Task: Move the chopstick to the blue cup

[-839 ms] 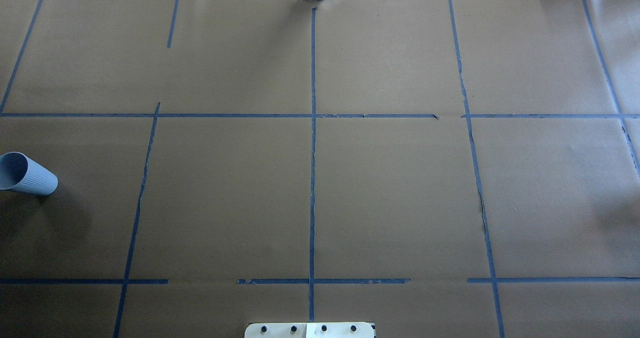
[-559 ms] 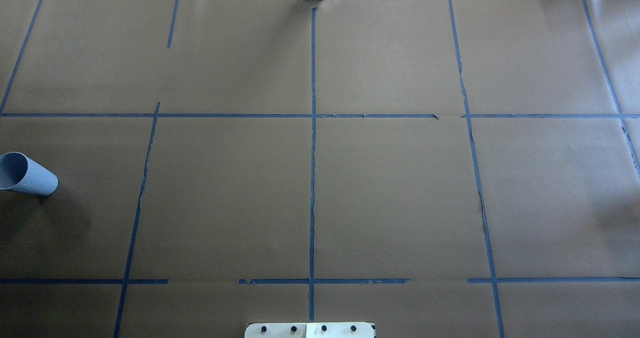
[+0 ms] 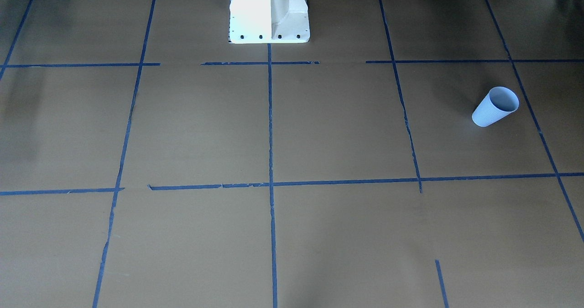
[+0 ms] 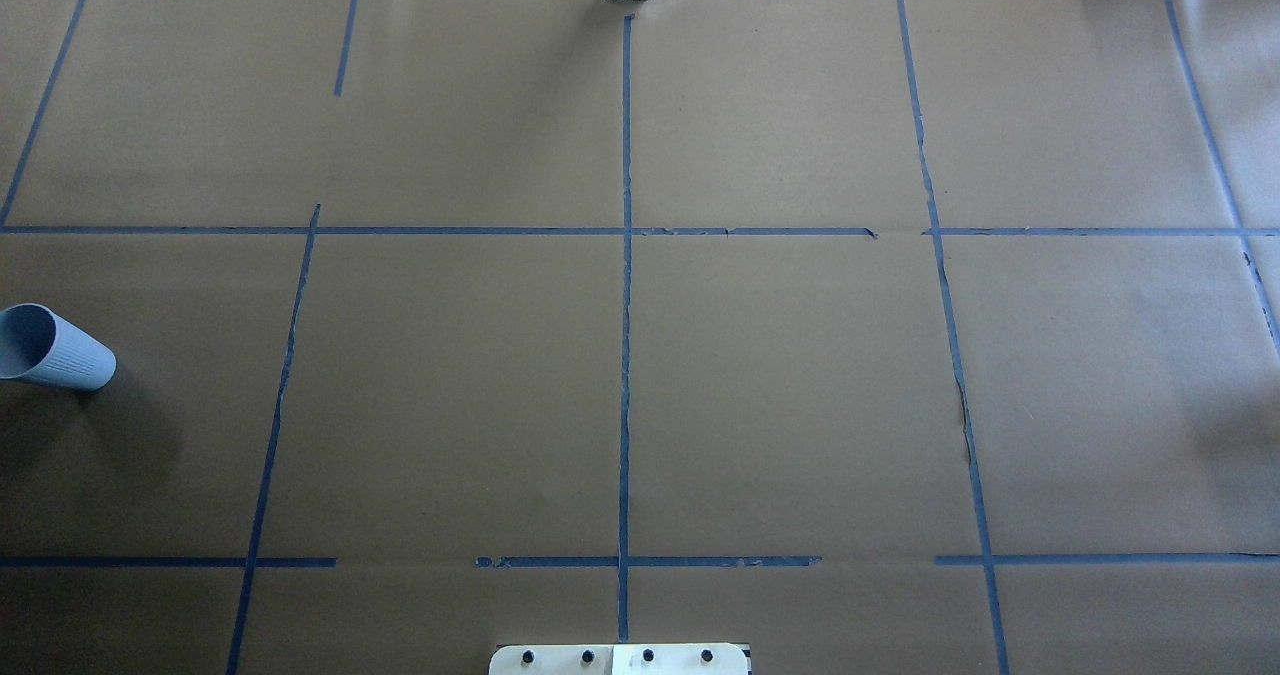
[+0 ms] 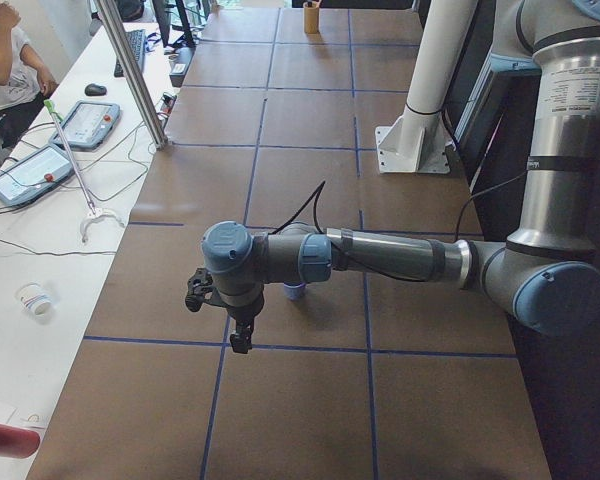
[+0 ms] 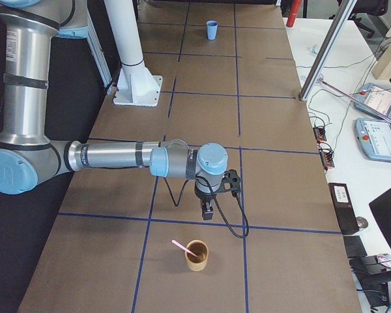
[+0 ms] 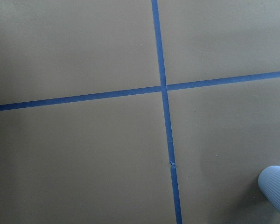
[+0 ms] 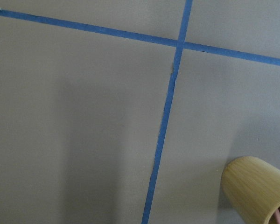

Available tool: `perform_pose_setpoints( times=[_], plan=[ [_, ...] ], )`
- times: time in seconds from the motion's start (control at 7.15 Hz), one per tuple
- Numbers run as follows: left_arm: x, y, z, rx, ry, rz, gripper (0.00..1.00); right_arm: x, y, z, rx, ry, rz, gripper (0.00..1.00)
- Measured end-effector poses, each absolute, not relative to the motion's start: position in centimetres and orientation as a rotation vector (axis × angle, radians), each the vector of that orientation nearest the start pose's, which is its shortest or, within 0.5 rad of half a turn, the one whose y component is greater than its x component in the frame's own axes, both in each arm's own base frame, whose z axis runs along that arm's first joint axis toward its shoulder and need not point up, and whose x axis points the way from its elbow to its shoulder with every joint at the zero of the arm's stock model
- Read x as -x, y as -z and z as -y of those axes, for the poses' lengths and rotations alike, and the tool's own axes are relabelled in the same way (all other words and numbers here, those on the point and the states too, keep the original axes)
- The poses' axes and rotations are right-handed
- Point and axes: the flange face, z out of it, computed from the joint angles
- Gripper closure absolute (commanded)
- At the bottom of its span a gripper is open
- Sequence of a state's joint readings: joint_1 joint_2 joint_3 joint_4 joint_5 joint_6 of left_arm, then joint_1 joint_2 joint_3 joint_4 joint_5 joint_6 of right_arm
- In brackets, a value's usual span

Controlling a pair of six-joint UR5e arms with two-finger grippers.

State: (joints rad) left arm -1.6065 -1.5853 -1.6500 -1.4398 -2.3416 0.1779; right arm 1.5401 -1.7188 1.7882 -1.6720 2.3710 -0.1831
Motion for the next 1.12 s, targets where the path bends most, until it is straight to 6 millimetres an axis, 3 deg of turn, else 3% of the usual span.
perform_pose_setpoints(
  times=[0.28,0.42,0.7,0.84,1.12],
  plan=[
    [7.6,-64.1,47.1,-0.089,-0.150,-0.777,0.00,-4.8,-62.8,42.7,-0.032,0.189,0.806,0.00],
    [6.2,-63.9,47.2,-0.123,-0.157,-0.793,0.00,-4.8,-62.8,42.7,-0.031,0.188,0.807,0.00],
    [-1.3,-62.4,48.1,-0.067,-0.079,-0.846,0.00,-4.8,-62.9,42.7,-0.028,0.185,0.809,0.00],
    [-4.1,-61.8,48.1,-0.043,-0.043,-0.866,0.00,-4.8,-62.9,42.7,-0.027,0.184,0.814,0.00],
    [-6.8,-62.3,46.0,-0.031,-0.020,-0.892,0.00,-4.7,-62.9,42.6,-0.026,0.183,0.822,0.00]
  ],
)
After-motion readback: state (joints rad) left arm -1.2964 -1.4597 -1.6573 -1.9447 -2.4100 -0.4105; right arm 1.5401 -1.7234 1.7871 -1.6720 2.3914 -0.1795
